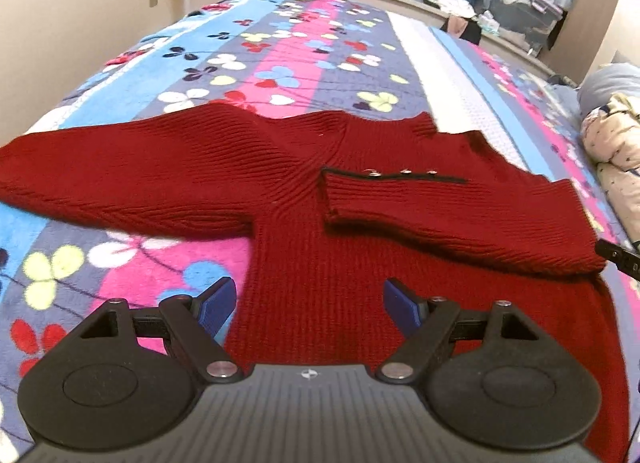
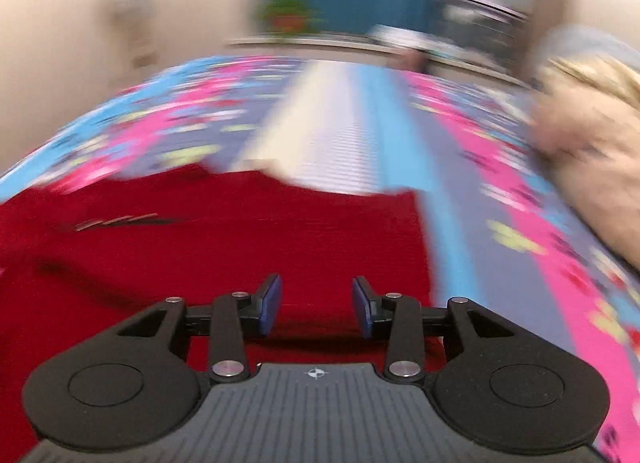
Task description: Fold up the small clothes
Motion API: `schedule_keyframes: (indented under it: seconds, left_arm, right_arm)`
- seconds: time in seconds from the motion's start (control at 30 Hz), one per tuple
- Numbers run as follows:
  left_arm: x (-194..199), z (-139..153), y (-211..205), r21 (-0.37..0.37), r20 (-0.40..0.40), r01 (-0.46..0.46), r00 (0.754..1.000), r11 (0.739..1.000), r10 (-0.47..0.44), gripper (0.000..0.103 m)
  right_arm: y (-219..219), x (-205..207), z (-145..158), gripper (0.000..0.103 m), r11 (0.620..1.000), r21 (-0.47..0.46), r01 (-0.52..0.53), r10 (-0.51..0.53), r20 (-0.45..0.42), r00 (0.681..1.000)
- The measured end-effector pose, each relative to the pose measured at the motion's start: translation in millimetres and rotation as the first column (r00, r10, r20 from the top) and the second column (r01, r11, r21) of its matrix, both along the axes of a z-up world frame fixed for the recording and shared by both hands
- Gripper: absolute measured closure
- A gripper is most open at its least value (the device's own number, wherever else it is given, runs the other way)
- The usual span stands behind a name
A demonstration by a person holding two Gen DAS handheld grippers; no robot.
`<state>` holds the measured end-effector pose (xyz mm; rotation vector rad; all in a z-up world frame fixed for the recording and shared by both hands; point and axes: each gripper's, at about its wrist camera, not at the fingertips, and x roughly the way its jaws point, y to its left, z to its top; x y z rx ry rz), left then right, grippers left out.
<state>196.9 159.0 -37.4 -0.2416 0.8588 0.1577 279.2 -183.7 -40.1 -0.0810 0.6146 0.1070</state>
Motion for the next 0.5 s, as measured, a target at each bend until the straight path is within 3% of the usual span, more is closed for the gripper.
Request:
schedule_keyframes:
  seconds: [0.07, 0.13, 0.2, 0.37, 0.43, 0.5]
  left_arm:
    - [0, 0, 3, -0.045, 0.033, 0.012, 0.999, 0.999, -0.01, 0.026]
    - [3, -2, 8, -0.117, 0.068, 0.037, 0.997, 0.992, -0.029, 0.06]
    - [10, -7, 15, -0.206, 0.079, 0.057, 0.996, 0.977, -0.042, 0.075]
    - [40, -31, 35, -0.412, 0.068, 0.042, 0.998, 0.91, -0.015, 0.073]
    - [54, -46, 41, -0.483, 0.035, 0.006, 0.999, 0.876, 0.012, 0.047]
    - [67, -60, 46, -0.528, 0.008, -0.037, 0.999, 0.848, 0.048, 0.039]
  right_arm:
    - [-27, 7, -7, 0.061, 0.996, 0.05, 0.07, -0.067, -0.061, 0.996]
    - [-40, 11, -14, 0.061, 0.997, 0.068, 0.041, -0.027, -0.191, 0.981]
    - [-44, -5, -13, 0.062, 0.998, 0.053, -0.038, 0.048, -0.218, 0.975]
    - [-51, -56, -13, 0.061, 0.983, 0.01, -0.184, 0.181, -0.246, 0.952]
    - [-58, -73, -21, 0.061, 0.984, 0.012, -0.176, 0.173, -0.268, 0.948]
    - [-70, -87, -36, 0.061, 0.989, 0.029, -0.148, 0.15, -0.29, 0.945]
